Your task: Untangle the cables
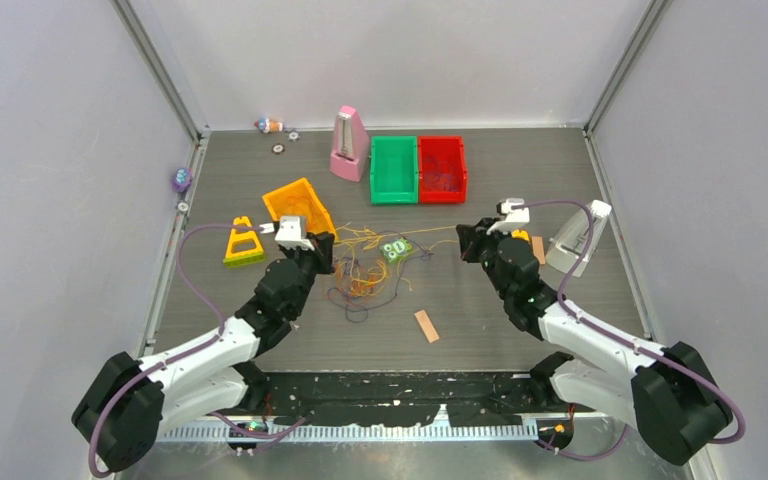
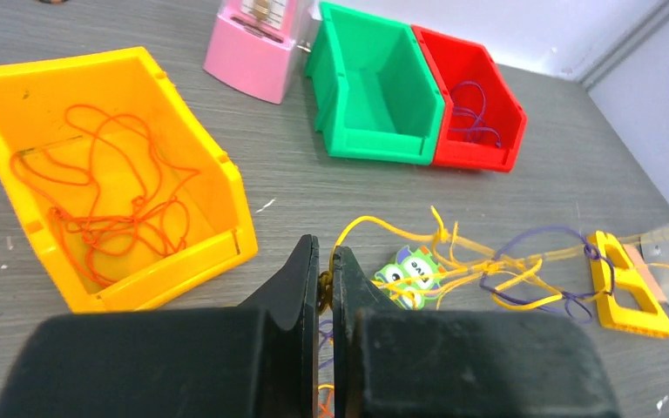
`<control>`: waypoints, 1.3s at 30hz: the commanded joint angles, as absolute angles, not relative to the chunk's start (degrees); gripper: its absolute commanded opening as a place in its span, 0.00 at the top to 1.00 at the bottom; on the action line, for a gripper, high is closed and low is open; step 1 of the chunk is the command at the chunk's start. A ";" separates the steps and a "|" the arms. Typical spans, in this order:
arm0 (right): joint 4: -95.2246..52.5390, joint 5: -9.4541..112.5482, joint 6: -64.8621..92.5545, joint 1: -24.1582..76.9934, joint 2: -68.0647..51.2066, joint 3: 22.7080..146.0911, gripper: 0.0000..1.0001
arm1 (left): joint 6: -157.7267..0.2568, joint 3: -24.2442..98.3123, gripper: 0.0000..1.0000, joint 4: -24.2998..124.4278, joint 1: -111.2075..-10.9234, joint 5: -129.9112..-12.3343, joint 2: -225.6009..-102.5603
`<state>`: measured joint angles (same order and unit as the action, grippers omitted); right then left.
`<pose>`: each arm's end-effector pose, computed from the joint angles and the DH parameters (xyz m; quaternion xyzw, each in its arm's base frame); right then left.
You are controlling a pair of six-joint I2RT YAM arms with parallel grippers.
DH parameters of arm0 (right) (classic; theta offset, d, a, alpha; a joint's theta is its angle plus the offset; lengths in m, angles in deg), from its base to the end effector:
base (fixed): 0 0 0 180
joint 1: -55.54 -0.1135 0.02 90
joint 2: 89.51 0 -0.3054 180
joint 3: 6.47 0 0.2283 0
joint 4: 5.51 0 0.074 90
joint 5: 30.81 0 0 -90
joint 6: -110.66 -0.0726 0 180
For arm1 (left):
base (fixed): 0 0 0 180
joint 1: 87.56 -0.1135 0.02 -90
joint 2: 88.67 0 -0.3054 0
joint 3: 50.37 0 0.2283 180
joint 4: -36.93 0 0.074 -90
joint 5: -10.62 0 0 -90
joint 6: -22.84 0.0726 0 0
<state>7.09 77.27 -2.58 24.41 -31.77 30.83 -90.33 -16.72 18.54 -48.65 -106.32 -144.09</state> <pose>0.1936 0.0906 0.2725 0.0518 0.7498 0.1911 0.6314 0.1741 -0.0982 0.2721 -0.0614 0.7228 -0.1987 0.6590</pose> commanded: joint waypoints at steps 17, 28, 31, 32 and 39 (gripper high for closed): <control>14.50 65.60 6.71 27.68 -32.84 30.57 0.71 | -81.87 -15.26 1.00 17.04 -50.81 -99.74 -144.55; 7.26 36.72 7.76 21.77 -5.75 48.57 0.34 | -80.91 -21.73 1.00 2.92 -50.81 -82.12 -138.97; 9.67 33.97 9.12 19.55 -4.28 48.89 0.28 | -81.93 -21.94 1.00 0.55 -50.83 -75.54 -139.12; 11.40 32.87 10.22 18.47 -4.53 48.35 0.27 | -82.14 -21.81 1.00 0.12 -50.83 -73.60 -139.39; 15.34 33.70 16.79 14.63 -8.51 45.33 0.25 | -83.39 -19.58 1.00 -0.75 -50.82 -61.08 -140.89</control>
